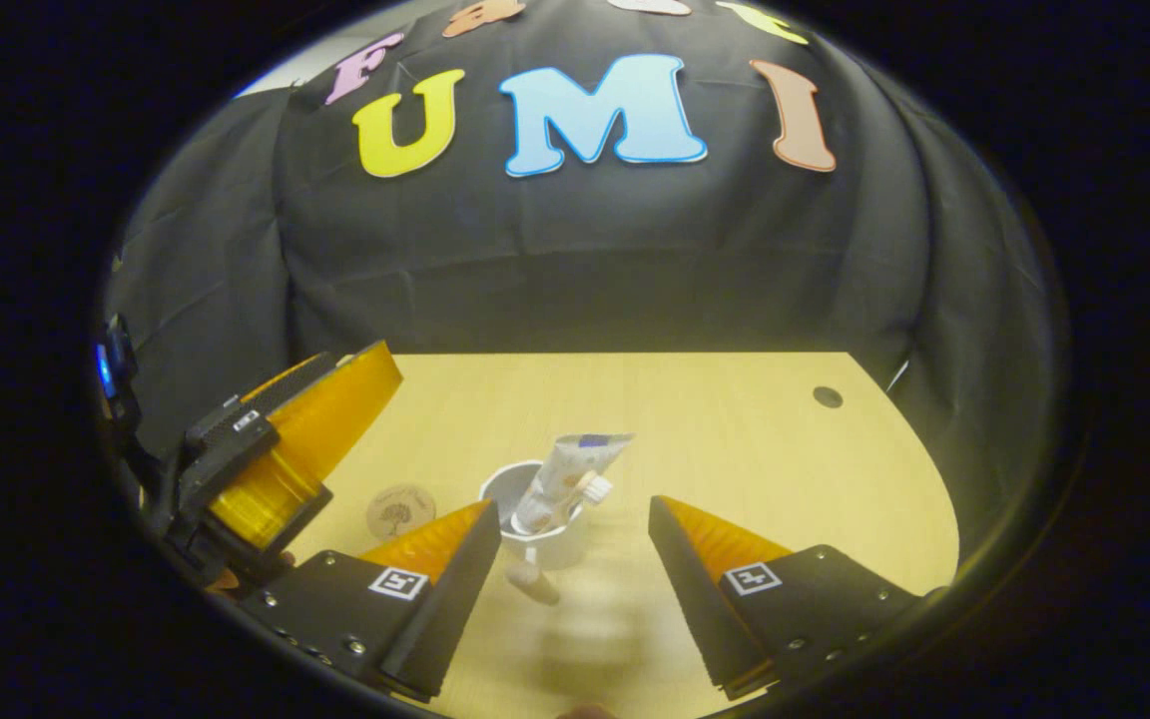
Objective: Put the toothbrush and toothpaste on the desktop into the cup, then pick up the cup and place it on the coaster on the desktop.
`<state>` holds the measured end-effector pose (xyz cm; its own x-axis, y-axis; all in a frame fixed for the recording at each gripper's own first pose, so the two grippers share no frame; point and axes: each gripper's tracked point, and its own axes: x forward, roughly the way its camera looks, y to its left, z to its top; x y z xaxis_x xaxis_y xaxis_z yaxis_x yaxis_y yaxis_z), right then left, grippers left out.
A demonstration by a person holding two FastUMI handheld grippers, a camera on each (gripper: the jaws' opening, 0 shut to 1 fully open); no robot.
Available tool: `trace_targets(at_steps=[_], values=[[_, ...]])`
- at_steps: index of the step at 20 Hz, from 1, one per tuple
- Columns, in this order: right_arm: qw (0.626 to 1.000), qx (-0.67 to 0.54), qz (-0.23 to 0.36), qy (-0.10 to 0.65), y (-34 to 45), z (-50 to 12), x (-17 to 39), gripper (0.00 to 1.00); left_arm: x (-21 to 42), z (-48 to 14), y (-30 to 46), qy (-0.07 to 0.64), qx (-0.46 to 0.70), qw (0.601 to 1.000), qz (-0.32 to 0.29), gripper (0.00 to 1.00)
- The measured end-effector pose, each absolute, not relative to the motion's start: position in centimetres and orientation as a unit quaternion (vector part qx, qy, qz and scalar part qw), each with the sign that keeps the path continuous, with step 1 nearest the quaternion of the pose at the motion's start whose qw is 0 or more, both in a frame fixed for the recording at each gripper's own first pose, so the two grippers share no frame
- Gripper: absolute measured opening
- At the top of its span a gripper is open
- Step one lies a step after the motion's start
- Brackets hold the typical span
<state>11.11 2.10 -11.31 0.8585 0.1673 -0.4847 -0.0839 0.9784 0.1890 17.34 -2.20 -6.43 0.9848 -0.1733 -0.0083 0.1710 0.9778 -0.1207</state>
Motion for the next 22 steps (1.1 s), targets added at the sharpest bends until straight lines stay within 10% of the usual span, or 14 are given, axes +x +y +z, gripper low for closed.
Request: trace_targets(at_steps=[22], values=[[0.889, 0.045, 0.069, 0.45, 6.0, -20.0, 11.5, 0.92, 13.9, -6.7, 2.7, 0.03, -0.079, 0.996, -0.035, 0.94]])
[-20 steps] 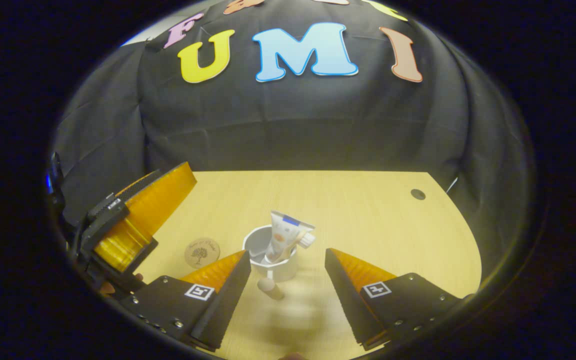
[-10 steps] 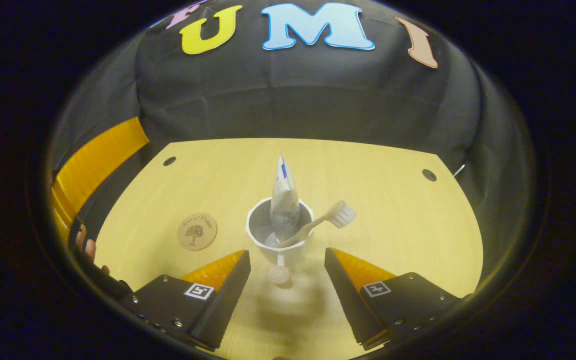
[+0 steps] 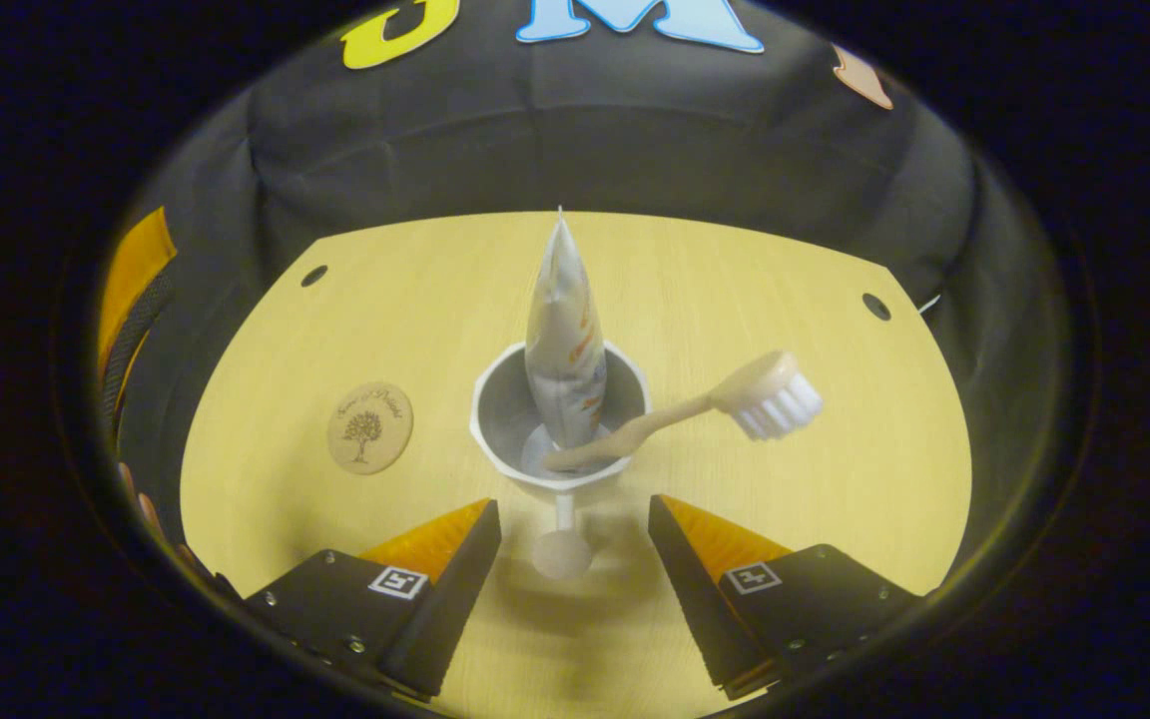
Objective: Put the toothbrush and toothpaste on the desktop into the cup, then pick up the cup and place it on the coaster on the desktop.
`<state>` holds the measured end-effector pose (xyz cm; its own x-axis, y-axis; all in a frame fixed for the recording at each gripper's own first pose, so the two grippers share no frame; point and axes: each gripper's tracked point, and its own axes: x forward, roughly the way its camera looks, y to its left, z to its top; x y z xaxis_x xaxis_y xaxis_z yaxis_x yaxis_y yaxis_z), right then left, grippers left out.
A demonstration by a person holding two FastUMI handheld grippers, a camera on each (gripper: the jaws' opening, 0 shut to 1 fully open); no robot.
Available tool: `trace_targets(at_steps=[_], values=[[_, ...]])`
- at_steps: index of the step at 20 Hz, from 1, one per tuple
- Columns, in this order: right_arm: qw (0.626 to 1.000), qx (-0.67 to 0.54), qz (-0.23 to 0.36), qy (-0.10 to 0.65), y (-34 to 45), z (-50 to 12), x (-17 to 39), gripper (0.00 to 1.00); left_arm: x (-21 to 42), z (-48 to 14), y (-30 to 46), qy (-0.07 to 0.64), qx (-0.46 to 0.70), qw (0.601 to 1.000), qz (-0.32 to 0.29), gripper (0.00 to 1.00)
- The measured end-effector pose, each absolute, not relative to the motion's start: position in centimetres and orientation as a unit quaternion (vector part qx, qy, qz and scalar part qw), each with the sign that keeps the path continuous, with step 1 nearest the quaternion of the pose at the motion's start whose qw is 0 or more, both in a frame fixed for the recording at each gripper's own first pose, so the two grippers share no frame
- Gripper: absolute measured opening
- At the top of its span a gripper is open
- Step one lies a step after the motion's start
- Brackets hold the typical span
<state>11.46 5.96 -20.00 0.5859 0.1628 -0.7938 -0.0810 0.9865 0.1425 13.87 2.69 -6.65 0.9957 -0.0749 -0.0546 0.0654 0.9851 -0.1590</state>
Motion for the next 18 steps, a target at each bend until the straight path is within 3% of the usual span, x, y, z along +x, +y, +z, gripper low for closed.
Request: trace_targets(at_steps=[5, 7, 9, 11, 12, 13, 14, 15, 18], values=[[0.872, 0.025, 0.067, 0.483, 5.9, -21.3, 11.2, 0.9, 14.1, -7.0, 3.2, 0.038, -0.081, 0.995, -0.032, 0.94], [0.868, 0.023, 0.067, 0.491, 6.1, -21.7, 11.1, 0.74, 14.1, -7.1, 3.4, 0.04, -0.081, 0.995, -0.032, 0.94], [0.867, 0.017, 0.061, 0.494, 5.8, -21.9, 11.2, 0.7, 14.1, -7.3, 3.6, 0.043, -0.085, 0.995, -0.031, 0.94], [0.863, 0.023, 0.064, 0.5, 6.1, -21.9, 11.3, 0.48, 14.0, -7.7, 3.8, 0.047, -0.089, 0.994, -0.03, 0.94], [0.862, 0.023, 0.058, 0.503, 5.7, -21.6, 11.4, 0.52, 13.9, -7.7, 3.8, 0.049, -0.092, 0.994, -0.03, 0.94], [0.86, 0.026, 0.064, 0.506, 6.1, -22.7, 11.6, 0.44, 13.8, -7.9, 3.9, 0.051, -0.095, 0.994, -0.029, 0.94], [0.859, 0.024, 0.05, 0.509, 5.6, -21.9, 10.8, 0.42, 13.8, -8.0, 4.0, 0.053, -0.097, 0.993, -0.029, 0.94], [0.859, 0.027, 0.053, 0.509, 5.5, -21.0, 11.0, 0.28, 13.8, -8.1, 4.1, 0.054, -0.097, 0.993, -0.028, 0.94], [0.857, 0.036, 0.053, 0.512, 5.7, -22.1, 11.0, 0.25, 13.7, -8.2, 4.4, 0.056, -0.098, 0.993, -0.026, 0.94]])
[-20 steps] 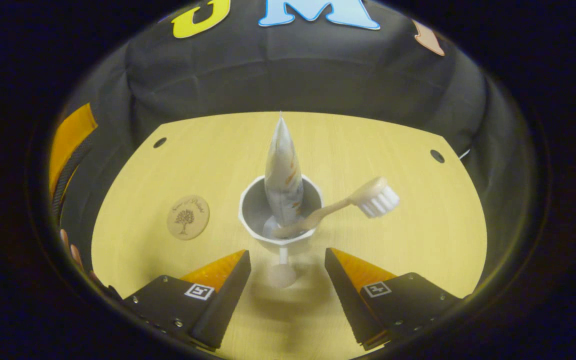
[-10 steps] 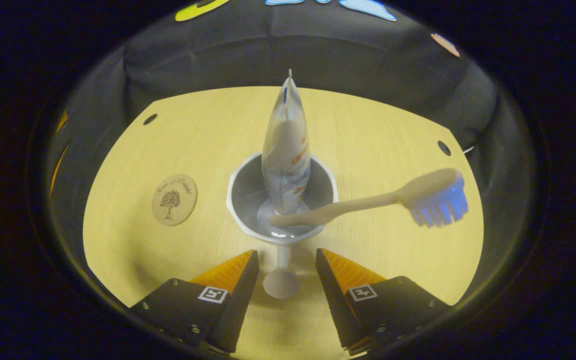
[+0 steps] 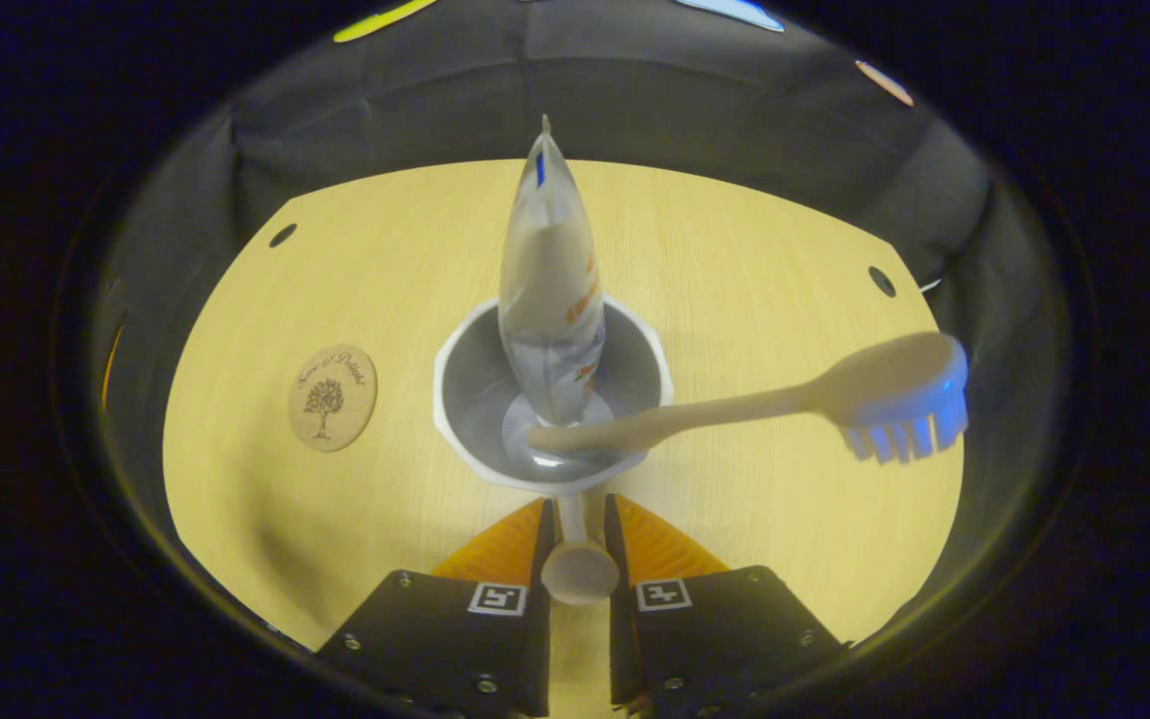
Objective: Put the toothbrush and toothpaste on the desktop into the cup, then pick up the cup and place it on the coaster on the desktop.
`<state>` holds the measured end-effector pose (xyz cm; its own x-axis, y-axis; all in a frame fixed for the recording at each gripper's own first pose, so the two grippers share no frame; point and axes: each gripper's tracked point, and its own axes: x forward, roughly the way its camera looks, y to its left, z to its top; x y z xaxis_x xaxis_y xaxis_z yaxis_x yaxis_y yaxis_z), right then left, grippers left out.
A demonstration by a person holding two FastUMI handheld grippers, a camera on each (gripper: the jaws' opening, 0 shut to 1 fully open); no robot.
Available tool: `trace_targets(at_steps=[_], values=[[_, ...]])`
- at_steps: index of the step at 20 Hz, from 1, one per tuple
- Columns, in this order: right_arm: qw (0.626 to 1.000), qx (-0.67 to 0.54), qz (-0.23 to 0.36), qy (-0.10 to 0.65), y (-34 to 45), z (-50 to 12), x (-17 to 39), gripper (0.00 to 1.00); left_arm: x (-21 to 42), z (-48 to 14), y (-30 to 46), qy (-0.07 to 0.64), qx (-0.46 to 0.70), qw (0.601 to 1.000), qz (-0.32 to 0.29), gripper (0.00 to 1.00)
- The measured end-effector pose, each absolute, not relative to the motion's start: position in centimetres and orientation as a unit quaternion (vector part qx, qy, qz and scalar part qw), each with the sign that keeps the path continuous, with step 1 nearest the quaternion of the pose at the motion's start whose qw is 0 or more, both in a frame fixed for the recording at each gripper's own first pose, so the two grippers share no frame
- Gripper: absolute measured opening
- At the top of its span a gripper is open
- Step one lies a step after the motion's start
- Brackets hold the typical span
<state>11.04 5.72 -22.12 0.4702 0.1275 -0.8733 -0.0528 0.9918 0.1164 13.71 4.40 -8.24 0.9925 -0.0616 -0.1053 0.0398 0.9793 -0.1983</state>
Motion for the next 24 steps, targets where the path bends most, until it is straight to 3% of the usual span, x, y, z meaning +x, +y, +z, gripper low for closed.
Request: trace_targets(at_steps=[1, 8, 9, 14, 24], values=[[0.858, 0.039, 0.053, 0.509, 5.9, -22.0, 11.2, 0.21, 13.7, -8.3, 4.6, 0.055, -0.099, 0.993, -0.025, 0.94], [0.873, 0.056, 0.059, 0.481, 6.8, -20.3, 12.2, 0.21, 12.8, -8.3, 5.6, 0.059, -0.109, 0.992, -0.019, 0.94], [0.871, 0.055, 0.064, 0.484, 7.0, -20.0, 12.1, 0.16, 12.6, -8.1, 5.8, 0.058, -0.11, 0.992, -0.017, 0.94], [0.881, 0.039, 0.079, 0.464, 8.0, -19.4, 12.5, 0.12, 11.7, -8.1, 7.7, 0.056, -0.108, 0.993, -0.005, 0.94], [0.895, 0.019, 0.133, 0.426, 13.0, -15.6, 12.2, 0.11, 8.9, -7.8, 13.3, 0.054, -0.11, 0.992, 0.034, 0.94]])
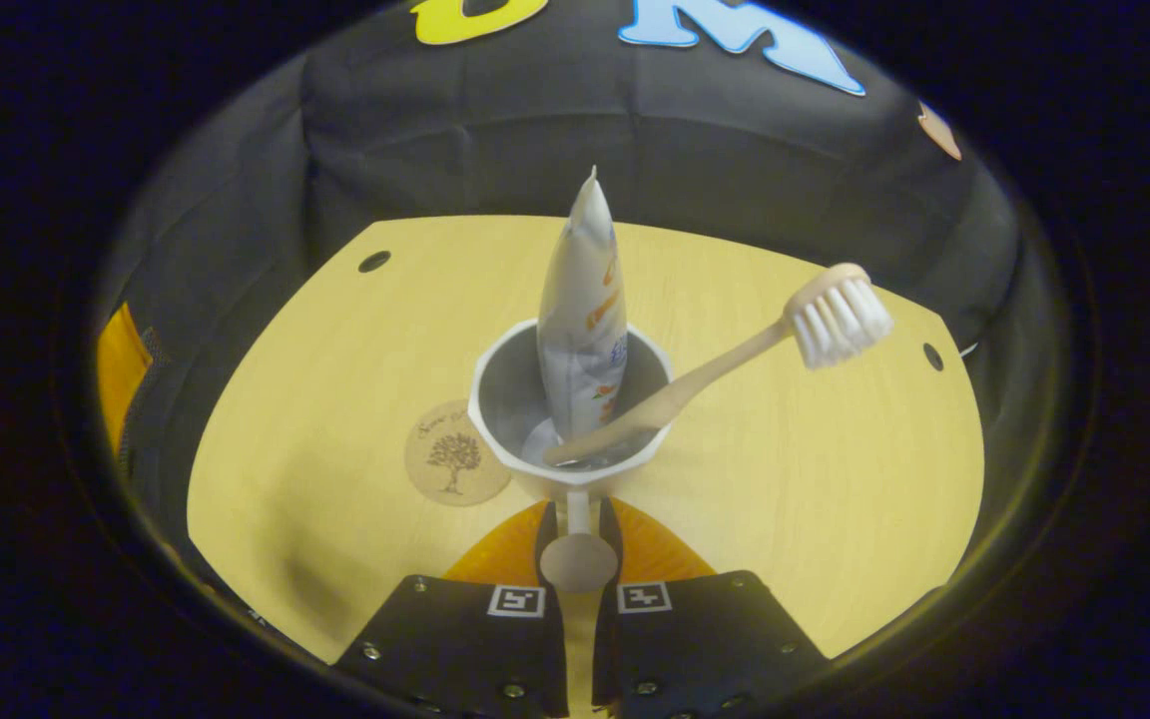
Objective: Put the toothbrush and toothpaste on the desktop into the cup, then pick up the cup and place it on the coaster on the desktop.
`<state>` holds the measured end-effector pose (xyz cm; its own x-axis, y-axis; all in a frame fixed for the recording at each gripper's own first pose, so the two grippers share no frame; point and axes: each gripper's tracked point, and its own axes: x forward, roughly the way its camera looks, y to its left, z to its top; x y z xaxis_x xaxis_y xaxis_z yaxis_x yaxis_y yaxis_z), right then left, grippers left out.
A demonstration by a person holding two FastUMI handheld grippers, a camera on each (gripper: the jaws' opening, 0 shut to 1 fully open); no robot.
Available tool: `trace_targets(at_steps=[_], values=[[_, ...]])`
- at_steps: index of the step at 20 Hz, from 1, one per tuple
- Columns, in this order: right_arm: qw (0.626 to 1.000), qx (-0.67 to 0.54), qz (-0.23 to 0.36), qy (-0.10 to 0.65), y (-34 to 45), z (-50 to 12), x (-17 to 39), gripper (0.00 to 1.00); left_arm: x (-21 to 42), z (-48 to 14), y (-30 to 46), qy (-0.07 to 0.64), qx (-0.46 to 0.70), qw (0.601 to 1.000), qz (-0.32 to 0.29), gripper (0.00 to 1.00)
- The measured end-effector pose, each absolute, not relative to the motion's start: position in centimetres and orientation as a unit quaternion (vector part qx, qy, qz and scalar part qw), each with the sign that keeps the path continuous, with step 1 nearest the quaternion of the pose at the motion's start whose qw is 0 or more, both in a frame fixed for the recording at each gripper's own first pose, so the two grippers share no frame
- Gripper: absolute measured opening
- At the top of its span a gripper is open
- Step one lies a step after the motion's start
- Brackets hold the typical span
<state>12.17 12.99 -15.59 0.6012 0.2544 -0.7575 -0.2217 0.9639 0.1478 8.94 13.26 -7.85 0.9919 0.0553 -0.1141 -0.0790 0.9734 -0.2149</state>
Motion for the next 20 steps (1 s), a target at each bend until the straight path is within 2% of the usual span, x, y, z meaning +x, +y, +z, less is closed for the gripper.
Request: trace_targets(at_steps=[9, 16, 20], values=[[0.884, -0.014, 0.178, 0.432, 19.7, -17.7, 12.5, 0.12, 6.6, -7.8, 18.4, 0.05, -0.115, 0.99, 0.069, 0.94], [0.885, -0.04, 0.166, 0.434, 20.6, -17.8, 12.7, 0.11, 5.7, -8.1, 20.3, 0.055, -0.117, 0.988, 0.079, 0.94], [0.883, -0.037, 0.158, 0.441, 20.8, -17.6, 12.8, 0.23, 5.8, -8.1, 20.4, 0.054, -0.113, 0.989, 0.077, 0.94]])
